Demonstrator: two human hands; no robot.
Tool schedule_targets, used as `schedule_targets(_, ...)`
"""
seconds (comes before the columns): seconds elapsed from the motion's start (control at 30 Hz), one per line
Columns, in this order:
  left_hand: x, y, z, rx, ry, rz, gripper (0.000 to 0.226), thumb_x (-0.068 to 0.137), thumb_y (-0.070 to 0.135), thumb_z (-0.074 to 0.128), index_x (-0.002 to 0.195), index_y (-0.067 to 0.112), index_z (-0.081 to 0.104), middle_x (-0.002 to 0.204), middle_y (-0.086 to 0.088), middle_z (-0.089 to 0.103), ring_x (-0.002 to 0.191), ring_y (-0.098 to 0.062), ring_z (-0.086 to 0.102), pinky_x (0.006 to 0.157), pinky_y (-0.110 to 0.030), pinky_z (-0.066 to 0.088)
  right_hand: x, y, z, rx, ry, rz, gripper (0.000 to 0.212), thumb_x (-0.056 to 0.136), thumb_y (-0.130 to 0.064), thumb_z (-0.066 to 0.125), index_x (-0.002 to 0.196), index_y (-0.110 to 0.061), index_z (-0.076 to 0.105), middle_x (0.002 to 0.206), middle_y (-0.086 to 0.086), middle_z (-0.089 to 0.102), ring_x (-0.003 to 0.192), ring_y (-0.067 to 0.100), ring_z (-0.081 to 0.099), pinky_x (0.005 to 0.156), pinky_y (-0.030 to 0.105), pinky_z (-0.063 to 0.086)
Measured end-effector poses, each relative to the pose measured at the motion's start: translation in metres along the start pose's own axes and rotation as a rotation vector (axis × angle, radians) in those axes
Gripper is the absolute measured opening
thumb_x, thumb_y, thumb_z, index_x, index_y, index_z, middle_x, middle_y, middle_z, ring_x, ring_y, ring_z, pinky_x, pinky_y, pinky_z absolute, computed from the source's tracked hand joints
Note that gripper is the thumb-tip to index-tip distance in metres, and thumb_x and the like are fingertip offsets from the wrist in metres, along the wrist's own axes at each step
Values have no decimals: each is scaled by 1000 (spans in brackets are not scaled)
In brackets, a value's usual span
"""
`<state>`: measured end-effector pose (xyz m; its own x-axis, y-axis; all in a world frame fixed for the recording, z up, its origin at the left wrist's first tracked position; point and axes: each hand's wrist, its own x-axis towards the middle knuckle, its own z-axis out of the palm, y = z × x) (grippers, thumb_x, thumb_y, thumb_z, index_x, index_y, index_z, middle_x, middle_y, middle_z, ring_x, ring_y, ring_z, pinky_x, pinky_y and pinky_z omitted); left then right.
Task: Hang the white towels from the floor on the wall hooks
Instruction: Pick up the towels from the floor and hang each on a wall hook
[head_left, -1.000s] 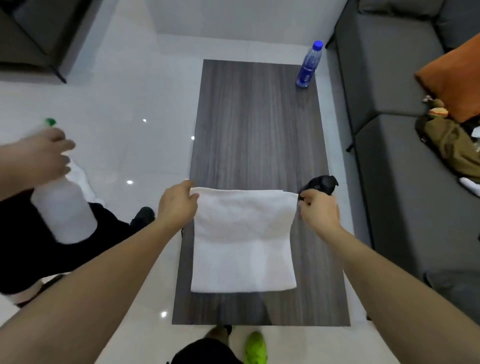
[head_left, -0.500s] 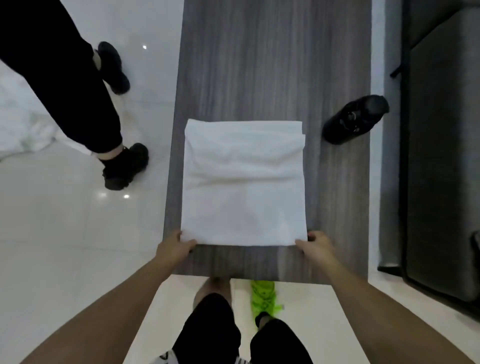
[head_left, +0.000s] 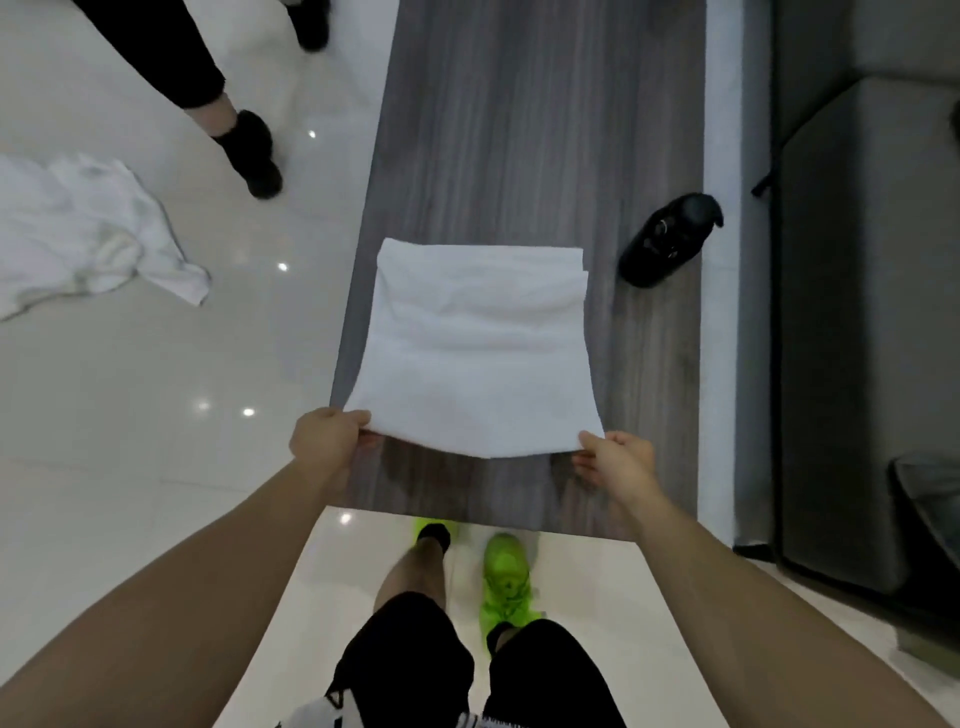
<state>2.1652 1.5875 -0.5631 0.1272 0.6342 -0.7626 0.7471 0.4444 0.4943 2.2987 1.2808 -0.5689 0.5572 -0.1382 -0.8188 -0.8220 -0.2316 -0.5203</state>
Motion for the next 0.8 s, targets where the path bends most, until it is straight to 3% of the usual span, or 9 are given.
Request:
schedule_targets(0.1,-38,42,-24,-106,44,81,7,81,6,70,81,4,63,90,-23,70,79,-36,72,80,-48,60,-39,-42,-14,89,21,-75,14,89,-1,67,84,-6,54,70,15,64,53,18,63,47,26,56)
schedule_targets(0.23,-113,114,-57,-311,58,241,18,85,-5,59,98,8,59,99,-25,65,72,-36,70,61,-38,62,-106,-120,-34,167,-24,-287,24,87,9,59,96,-11,54,69,16,58,44,18,54,44,28,50)
schedule_targets(0.3,-156,149,-74,-388,38,339,23,86,-7,54,97,9,66,103,-24,65,76,-35,70,59,-33,62,-141,-162,-43,130,-75,-426,22,87,8,58,92,-13,63,73,14,61,46,17,56,46,27,51)
schedule_targets(0.43,-239,198,-121,-357,29,630,37,78,-11,59,103,11,74,110,-14,69,97,-25,67,75,-25,56,-217,-238,-53,70,-117,-673,26,82,9,59,89,-12,73,84,10,69,66,16,66,58,21,56)
schedule_targets(0.5,-274,209,-150,-206,99,790,45,73,-5,67,110,20,72,106,-5,69,95,-17,65,71,-20,50,-252,-263,-55,-38,-130,-828,34,75,9,66,98,-15,72,91,4,71,82,15,67,66,19,54)
schedule_targets(0.6,-308,216,-193,-101,266,954,30,71,12,83,95,24,71,90,4,67,81,-8,63,63,-15,44,-302,-284,-55,-215,-149,-1034,35,72,-10,82,102,-22,72,93,-6,70,89,9,65,79,20,49)
schedule_targets(0.7,-331,215,-243,-88,450,1049,9,74,24,79,77,26,71,78,11,65,80,-10,61,65,-20,44,-348,-296,-44,-289,-84,-1212,19,75,-27,82,92,-21,75,79,-5,70,77,12,64,66,20,47)
schedule_targets(0.8,-342,205,-302,-57,545,1087,8,75,28,79,73,27,72,75,9,67,80,-13,63,66,-23,46,-396,-299,-22,-317,-101,-1343,13,80,-30,78,88,-21,75,78,-2,70,75,15,63,69,26,47)
